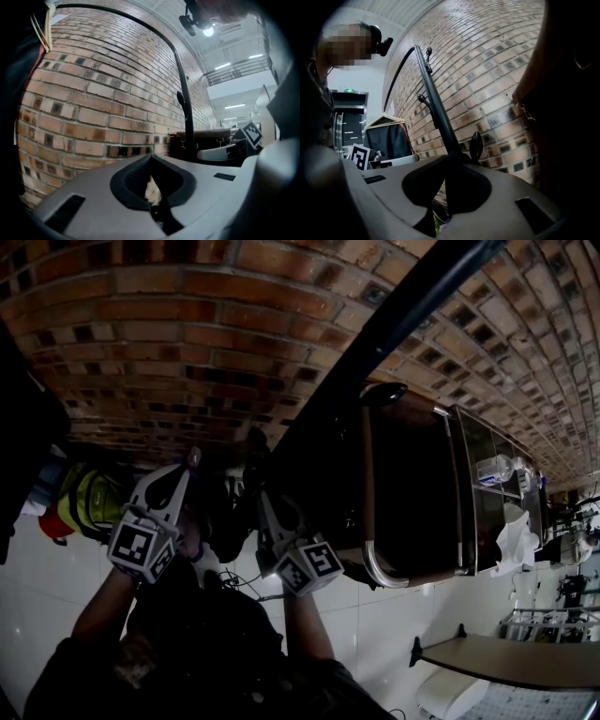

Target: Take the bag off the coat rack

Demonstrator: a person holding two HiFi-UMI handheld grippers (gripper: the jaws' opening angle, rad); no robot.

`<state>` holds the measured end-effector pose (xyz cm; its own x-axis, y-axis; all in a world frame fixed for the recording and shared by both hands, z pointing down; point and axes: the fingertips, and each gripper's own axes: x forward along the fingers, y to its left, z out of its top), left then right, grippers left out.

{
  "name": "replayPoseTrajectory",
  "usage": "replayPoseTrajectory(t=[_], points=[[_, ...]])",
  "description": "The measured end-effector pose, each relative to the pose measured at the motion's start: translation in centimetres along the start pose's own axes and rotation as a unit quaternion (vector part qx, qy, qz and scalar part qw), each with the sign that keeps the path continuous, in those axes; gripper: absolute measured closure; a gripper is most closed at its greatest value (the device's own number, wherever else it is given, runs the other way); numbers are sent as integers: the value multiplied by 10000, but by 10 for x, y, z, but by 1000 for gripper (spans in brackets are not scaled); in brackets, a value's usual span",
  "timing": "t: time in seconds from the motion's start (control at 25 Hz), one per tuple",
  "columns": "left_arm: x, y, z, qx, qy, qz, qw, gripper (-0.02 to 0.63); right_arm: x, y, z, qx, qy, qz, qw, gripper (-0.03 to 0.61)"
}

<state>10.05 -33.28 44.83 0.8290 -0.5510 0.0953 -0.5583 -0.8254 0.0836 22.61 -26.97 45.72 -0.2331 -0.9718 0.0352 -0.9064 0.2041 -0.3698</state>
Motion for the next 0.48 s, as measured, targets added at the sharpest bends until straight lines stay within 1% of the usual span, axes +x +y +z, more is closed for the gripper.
replayPoseTrajectory(t=[0.24, 0.36, 0.48], points=[[4, 6, 2, -40, 3, 19, 10000, 574, 2, 6, 19, 59, -110, 44, 9999, 529], [6, 6, 2, -72, 19, 17, 10000, 574, 0, 7, 42, -8, -341, 55, 9994, 529], [8, 5, 3, -42, -20, -20, 10000, 574, -6, 2, 67, -88, -571, -72, 9983, 529]])
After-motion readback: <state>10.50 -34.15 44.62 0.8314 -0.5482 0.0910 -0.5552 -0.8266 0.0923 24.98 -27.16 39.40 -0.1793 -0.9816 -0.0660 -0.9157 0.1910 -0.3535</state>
